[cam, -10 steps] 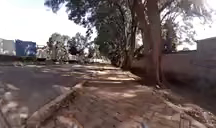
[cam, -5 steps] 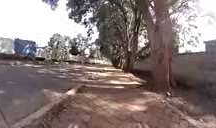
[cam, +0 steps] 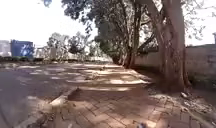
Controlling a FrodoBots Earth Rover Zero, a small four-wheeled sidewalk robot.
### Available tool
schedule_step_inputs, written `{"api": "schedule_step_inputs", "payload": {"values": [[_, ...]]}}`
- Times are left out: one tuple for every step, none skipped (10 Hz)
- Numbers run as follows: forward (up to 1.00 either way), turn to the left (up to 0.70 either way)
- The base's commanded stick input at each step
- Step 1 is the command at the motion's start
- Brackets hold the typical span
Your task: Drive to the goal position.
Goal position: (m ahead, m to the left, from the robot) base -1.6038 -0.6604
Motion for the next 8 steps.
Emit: {"api": "schedule_step_inputs", "payload": {"values": [[1.00,-0.01],[1.00,-0.30],[1.00,-0.40],[1.00,-0.40],[1.00,-0.13],[1.00,0.00],[1.00,0.00],[1.00,0.00]]}}
